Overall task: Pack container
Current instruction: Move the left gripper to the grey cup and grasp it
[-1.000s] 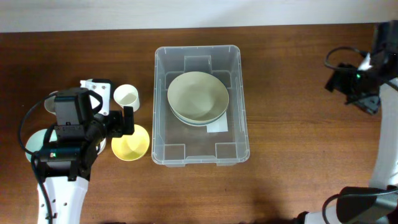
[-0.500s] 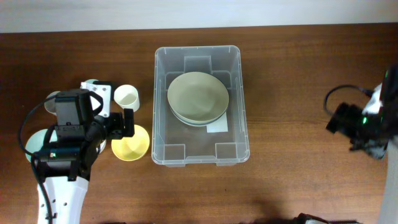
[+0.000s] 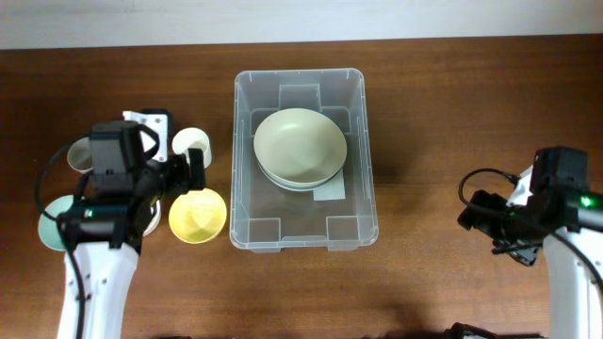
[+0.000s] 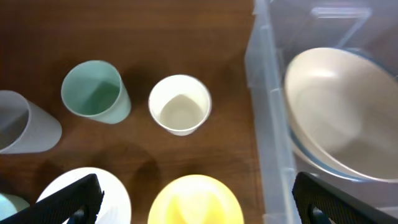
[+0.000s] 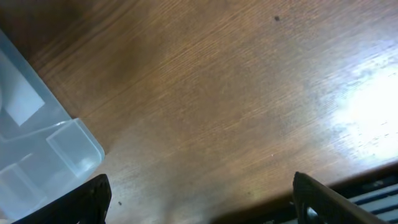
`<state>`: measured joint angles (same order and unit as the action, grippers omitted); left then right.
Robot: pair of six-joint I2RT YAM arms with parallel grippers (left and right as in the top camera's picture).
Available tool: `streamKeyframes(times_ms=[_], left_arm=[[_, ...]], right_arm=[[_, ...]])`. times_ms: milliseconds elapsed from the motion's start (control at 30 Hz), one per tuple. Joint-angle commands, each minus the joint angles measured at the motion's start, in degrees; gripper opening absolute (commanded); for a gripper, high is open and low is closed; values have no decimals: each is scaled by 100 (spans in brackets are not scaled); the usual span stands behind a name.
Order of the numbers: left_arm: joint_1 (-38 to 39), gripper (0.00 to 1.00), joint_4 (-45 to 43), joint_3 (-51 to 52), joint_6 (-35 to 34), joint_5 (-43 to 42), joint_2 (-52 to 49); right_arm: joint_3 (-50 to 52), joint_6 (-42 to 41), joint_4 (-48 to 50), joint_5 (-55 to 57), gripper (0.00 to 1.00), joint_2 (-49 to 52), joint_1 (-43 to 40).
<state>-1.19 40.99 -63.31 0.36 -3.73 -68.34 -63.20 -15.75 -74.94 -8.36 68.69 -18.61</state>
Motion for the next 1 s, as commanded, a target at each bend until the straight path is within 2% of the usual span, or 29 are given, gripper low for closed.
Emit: streamKeyframes(times_ms=[0, 233, 367, 433, 733, 967], left_arm=[[-236, 100, -50, -219, -83, 566, -168], [-1707, 99, 118, -1250, -199, 723, -566], [-2542, 93, 127, -1729, -310, 719, -1281], [-2776, 92, 122, -1823, -474, 695, -1692], [-3130, 97, -63, -1845, -535, 695, -3467], [-3176, 96, -501, -1845, -533, 586, -4129]], right_arm=[[37, 83, 85, -70, 89, 162, 28], [37, 199, 195, -70, 89, 192, 28], [37, 201, 199, -72, 89, 192, 28], [37, 201, 188, -72, 89, 192, 28], [37, 201, 114, -72, 89, 192, 28], [37, 199, 57, -72, 89, 192, 28]])
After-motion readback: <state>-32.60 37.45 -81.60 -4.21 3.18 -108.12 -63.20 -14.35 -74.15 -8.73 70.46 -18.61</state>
